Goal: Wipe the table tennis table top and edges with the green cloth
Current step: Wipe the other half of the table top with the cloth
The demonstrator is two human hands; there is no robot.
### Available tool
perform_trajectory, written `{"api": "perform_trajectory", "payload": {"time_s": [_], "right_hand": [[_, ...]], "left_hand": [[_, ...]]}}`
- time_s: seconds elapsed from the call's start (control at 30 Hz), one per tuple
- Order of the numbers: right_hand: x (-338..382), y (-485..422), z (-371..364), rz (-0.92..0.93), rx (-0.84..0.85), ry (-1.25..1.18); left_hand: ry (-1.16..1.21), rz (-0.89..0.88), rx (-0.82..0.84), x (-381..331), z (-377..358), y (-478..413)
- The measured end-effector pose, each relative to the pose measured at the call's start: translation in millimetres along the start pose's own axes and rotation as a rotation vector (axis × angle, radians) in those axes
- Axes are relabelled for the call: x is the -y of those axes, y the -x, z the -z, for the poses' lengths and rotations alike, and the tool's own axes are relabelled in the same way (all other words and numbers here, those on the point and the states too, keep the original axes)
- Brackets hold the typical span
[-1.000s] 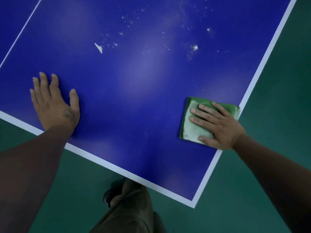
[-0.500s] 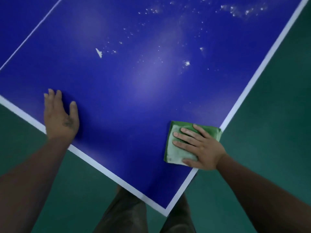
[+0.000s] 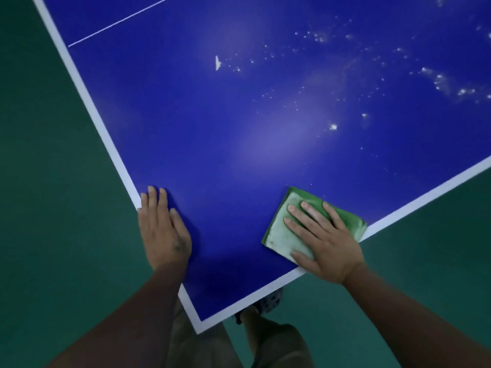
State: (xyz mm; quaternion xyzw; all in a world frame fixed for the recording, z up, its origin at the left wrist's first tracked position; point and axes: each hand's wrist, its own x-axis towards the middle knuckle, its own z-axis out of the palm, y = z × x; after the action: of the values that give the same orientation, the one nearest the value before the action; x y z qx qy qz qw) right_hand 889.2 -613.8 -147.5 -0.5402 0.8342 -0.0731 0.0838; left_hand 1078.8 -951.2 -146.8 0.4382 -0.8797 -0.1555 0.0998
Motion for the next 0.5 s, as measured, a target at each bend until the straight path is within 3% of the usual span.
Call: {"api": "perform_trajectory", "payload": {"time_s": [0.2,0.33,0.5], "right_hand": [[19.9,-12.2,-6.7,0.117,0.024,0.019],[48.7,-55.2,-10.8,0.25,0.04,-0.024],[65.2,-119.8,-7.1,0.289,0.052,-0.028]], "left_hand": [[-0.001,0.002,-0.101,2.6,-7.5,1.1],[-0.026,0.008,-0.086,6.9,-10.9,-1.1],[-0.031,0.001,-0.079,9.0,-14.4,-2.2]]}}
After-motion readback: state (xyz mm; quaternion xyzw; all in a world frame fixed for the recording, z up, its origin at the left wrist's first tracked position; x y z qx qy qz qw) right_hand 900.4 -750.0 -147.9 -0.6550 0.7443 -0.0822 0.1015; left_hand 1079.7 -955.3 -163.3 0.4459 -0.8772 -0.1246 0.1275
